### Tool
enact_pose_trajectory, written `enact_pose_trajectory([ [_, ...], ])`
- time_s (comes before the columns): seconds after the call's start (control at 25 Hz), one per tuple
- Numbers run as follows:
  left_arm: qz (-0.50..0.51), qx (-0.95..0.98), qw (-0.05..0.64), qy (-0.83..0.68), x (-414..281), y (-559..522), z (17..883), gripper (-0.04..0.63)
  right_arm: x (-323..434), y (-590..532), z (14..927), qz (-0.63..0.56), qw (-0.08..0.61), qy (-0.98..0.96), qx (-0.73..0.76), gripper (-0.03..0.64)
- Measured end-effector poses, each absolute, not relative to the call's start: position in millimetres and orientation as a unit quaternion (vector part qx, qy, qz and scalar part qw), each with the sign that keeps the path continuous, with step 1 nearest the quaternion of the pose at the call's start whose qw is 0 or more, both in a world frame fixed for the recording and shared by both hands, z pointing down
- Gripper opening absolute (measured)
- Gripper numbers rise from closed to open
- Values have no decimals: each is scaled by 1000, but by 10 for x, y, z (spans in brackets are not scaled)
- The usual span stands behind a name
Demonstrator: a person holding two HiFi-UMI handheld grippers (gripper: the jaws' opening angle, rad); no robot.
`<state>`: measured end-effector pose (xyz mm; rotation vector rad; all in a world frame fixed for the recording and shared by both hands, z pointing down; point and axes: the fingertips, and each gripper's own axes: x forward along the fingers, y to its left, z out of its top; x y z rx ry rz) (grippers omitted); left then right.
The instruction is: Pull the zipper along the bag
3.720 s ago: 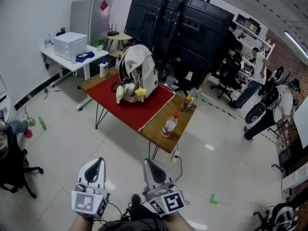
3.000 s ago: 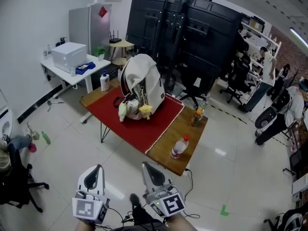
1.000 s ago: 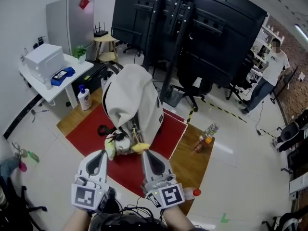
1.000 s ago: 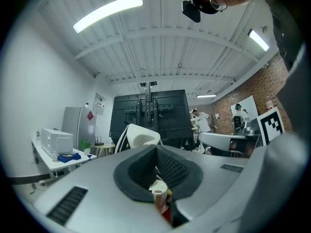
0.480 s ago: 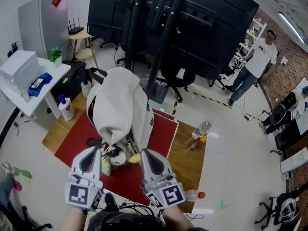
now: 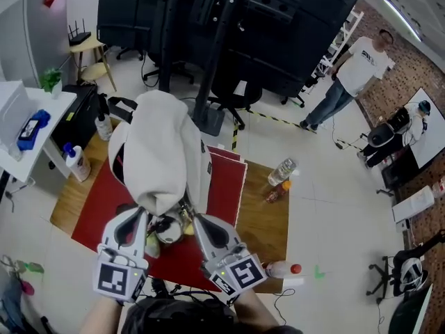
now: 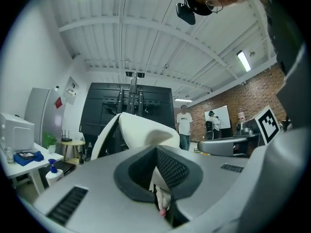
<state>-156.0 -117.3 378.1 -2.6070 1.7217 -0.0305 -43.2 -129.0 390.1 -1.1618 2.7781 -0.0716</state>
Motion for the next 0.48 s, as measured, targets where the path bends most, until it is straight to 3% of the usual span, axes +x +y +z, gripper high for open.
enact_pose_trajectory([
  [0.36, -5, -869, 9, 495, -1633, -1348, 3853, 32, -544, -1426, 4095, -34, 45, 898, -437, 15],
  [0.48, -7, -873, 8, 487, -1636, -1340, 3881, 32, -594, -1418, 4081, -31, 40, 897, -438, 47],
])
